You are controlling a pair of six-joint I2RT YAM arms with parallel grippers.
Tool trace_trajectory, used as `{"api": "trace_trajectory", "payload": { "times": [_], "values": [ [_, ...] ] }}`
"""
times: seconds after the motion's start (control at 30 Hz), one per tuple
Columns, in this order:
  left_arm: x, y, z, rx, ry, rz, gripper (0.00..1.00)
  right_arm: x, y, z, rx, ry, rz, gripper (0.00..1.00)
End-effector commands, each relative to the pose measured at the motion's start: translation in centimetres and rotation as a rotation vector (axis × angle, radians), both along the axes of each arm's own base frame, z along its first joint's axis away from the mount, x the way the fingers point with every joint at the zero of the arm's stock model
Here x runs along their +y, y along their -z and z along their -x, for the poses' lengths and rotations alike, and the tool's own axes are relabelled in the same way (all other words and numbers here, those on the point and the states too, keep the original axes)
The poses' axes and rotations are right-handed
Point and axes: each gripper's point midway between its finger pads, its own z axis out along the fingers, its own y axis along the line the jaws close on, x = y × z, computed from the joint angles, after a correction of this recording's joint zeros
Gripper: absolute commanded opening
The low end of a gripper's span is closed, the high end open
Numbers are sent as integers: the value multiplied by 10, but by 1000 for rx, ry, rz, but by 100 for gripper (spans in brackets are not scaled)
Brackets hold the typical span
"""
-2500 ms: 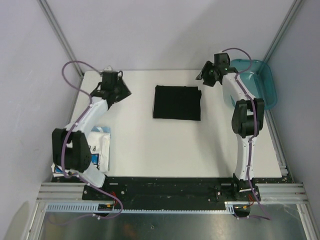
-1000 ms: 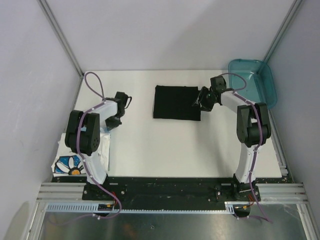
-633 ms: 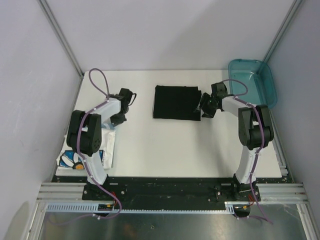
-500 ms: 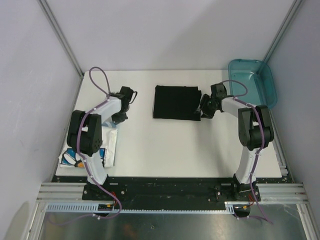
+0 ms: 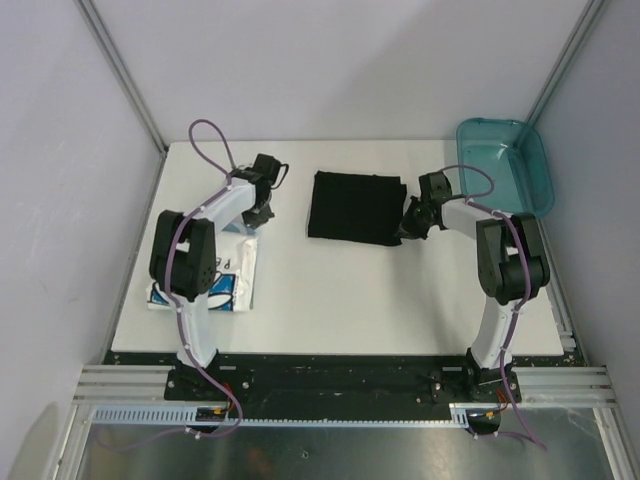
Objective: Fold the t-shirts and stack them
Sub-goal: Put the neatly folded tshirt into the corner of the board with both arms
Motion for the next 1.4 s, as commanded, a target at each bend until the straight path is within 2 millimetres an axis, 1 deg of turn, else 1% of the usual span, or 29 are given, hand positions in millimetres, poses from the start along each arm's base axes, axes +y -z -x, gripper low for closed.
{"api": "trace_trajectory", "payload": {
  "times": [0.0, 0.13, 0.23, 0.4, 0.57, 0.63, 0.67, 0.7, 0.73, 0.8, 0.83, 0.9, 0.97, 1.0, 1.03, 1.1, 1.17, 1.2, 1.3, 1.37],
  "values": [
    [-38, -17, -41, -113, -12, 124, 0, -17, -9, 19, 10, 1, 53, 2],
    [-64, -17, -62, -136, 10, 171, 0, -31, -4, 40, 43, 4, 58, 1],
    [-78, -13, -76, -141, 19, 208, 0, -39, 1, 59, 69, 3, 70, 2],
    [-94, -6, -94, -138, 63, 246, 0, -53, 3, 88, 94, 8, 104, 3],
    [-105, -6, -103, -136, 128, 270, 0, -62, 1, 108, 103, 21, 136, 5],
    [-111, -8, -107, -135, 175, 281, 4, -66, -1, 110, 100, 30, 150, 6],
    [-113, -10, -108, -133, 205, 285, 9, -68, -2, 112, 100, 32, 154, 8],
    [-116, -12, -109, -134, 234, 292, 14, -70, -3, 112, 99, 35, 156, 13],
    [-119, -16, -109, -135, 263, 296, 20, -71, -4, 112, 96, 38, 154, 21],
    [-122, -26, -107, -144, 311, 302, 36, -72, -9, 109, 78, 47, 145, 41],
    [-124, -37, -106, -159, 339, 304, 45, -73, -14, 105, 57, 52, 136, 49],
    [-129, -55, -102, -186, 400, 297, 59, -71, -26, 97, 8, 59, 114, 59],
    [-137, -76, -97, -213, 470, 310, 66, -71, -41, 87, -45, 67, 95, 63],
    [-141, -85, -94, -223, 496, 321, 68, -71, -47, 82, -71, 74, 93, 65],
    [-145, -89, -87, -219, 520, 347, 68, -73, -54, 75, -97, 84, 94, 66],
    [-153, -92, -71, -200, 549, 392, 68, -81, -62, 62, -147, 114, 105, 67],
    [-161, -88, -53, -172, 569, 419, 67, -89, -64, 46, -197, 143, 121, 68],
    [-166, -82, -42, -152, 580, 431, 66, -92, -65, 37, -221, 154, 125, 68],
    [-177, -71, -14, -106, 600, 482, 63, -101, -59, 13, -264, 187, 132, 67],
    [-181, -65, 1, -87, 604, 508, 62, -105, -54, -1, -288, 196, 125, 67]
  ]
}}
